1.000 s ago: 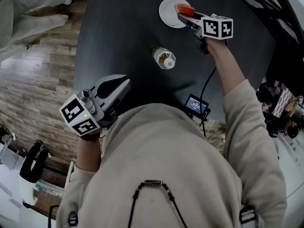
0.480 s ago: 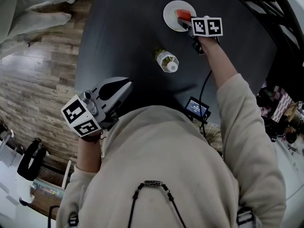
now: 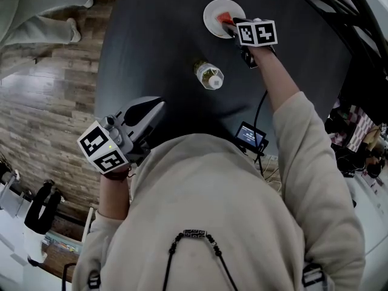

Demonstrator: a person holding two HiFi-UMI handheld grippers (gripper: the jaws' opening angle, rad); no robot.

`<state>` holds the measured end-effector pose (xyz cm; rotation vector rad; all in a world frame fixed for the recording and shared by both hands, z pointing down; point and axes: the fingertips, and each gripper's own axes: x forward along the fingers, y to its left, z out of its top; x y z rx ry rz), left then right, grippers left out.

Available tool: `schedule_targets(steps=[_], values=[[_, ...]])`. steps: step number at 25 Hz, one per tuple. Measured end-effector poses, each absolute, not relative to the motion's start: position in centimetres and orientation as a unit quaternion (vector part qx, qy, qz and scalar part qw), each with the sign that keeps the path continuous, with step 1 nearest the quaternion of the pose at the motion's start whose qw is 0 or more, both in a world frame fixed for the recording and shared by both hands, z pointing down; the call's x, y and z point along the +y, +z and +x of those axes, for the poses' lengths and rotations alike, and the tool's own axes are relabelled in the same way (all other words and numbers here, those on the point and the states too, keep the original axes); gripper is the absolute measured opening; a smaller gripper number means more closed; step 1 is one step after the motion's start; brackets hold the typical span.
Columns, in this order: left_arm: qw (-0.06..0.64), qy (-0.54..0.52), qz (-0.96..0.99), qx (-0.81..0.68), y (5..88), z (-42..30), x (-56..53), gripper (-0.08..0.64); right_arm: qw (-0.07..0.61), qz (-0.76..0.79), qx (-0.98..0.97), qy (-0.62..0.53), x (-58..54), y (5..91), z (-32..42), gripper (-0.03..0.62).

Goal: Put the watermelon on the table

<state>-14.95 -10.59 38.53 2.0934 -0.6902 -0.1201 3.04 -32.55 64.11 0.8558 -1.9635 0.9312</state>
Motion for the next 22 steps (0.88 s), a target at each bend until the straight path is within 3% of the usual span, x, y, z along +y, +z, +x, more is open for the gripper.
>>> schedule_targets(steps=[4, 11, 16, 22], values=[[0.448, -0.051, 0.849, -0.275, 37.9, -14.7, -10.1, -0.002, 0.380, 0.328, -0.782, 0.370, -32.0, 63.0, 2.5, 0.234], [0.428, -0.055, 0.856, -0.284, 36.3, -16.1, -9.7, -0.002, 0.335, 0.346, -0.790, 0.380, -31.5, 60.3, 2.1, 0.236], [0.395, -0.062, 0.874, -0.278, 34.3, -14.1, -7.9, -0.002, 0.309, 0.355, -0.791, 0.390, -29.2, 58.0, 6.0, 0.235], [0.358, -0.050, 0.894, -0.266, 31.0, -13.3, -8.4, -0.002, 0.231, 0.400, -0.790, 0.403, -27.7, 52.4, 11.4, 0.124]])
